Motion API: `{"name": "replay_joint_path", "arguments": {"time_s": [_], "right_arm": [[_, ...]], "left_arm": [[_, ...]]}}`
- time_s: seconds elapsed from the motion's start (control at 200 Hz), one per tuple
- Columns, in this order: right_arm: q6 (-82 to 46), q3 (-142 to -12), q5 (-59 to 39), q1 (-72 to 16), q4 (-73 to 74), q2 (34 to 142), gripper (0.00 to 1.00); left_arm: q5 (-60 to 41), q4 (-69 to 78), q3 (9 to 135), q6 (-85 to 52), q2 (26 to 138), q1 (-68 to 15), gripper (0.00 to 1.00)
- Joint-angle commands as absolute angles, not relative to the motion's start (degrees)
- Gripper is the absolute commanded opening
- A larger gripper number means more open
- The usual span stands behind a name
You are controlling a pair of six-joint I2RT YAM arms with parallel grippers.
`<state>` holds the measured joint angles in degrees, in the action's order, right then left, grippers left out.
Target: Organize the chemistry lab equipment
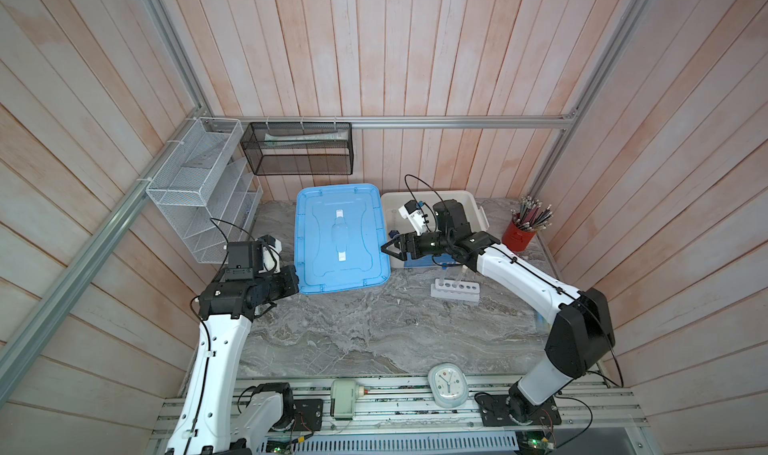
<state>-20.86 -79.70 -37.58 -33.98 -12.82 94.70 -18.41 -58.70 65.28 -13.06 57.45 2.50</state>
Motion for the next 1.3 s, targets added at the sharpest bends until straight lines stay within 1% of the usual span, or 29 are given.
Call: {"name": "replay_joint_path", "arguments": {"time_s": [0.0, 0.195, 0.38, 0.525, 0.69, 0.74, 0.83, 0.945, 1.045, 1.13, 1.21, 1.295], "right_arm": [[-22.0, -80.4, -38.8, -35.7, -10.4, 93.4, 0.80], [-24.5, -79.7, -39.8, -37.1, -7.0, 94.5, 0.78], [-25.5, -80.4, -40.0, -38.3, -5.7, 94.9, 0.67], [-25.8, -80.0, -39.1, -38.3, -5.1, 93.6, 0.54], [-26.6, -78.9, -38.6, -38.3, -4.2, 92.3, 0.29], [-27.0, -78.6, -38.3, -38.3, -3.8, 91.8, 0.24], [-27.4, -78.4, -37.9, -38.3, -3.4, 91.3, 0.16], [-27.7, -78.7, -36.7, -38.3, -3.5, 90.5, 0.10], [-26.6, -80.9, -34.3, -38.3, -5.7, 90.1, 0.04], [-23.3, -84.5, -31.1, -38.3, -10.6, 90.3, 0.04], [-18.8, -89.8, -26.4, -38.3, -17.2, 90.6, 0.03], [-13.6, -95.8, -18.4, -38.6, -24.6, 91.1, 0.02]], "left_arm": [[-23.9, -55.4, 65.7, -11.9, 56.0, 2.3, 0.00], [-26.0, -54.4, 65.2, -11.6, 55.6, 1.5, 0.00], [-26.4, -54.1, 64.4, -11.5, 55.1, 1.1, 0.00], [-26.5, -52.8, 62.8, -11.8, 55.2, 1.0, 0.00], [-26.6, -51.1, 62.1, -12.2, 55.8, 0.9, 0.11], [-26.7, -50.7, 62.1, -12.3, 56.0, 0.8, 0.14], [-26.7, -50.1, 62.2, -12.5, 56.4, 0.5, 0.24], [-26.3, -49.6, 62.8, -12.8, 56.7, 0.4, 0.33], [-25.5, -49.5, 63.7, -13.3, 56.8, 0.4, 0.37], [-23.9, -49.7, 65.1, -13.6, 56.8, 0.4, 0.39], [-22.3, -49.4, 66.9, -14.8, 56.6, 0.4, 0.42], [-21.3, -48.6, 69.8, -16.8, 56.8, 0.4, 0.47]]}}
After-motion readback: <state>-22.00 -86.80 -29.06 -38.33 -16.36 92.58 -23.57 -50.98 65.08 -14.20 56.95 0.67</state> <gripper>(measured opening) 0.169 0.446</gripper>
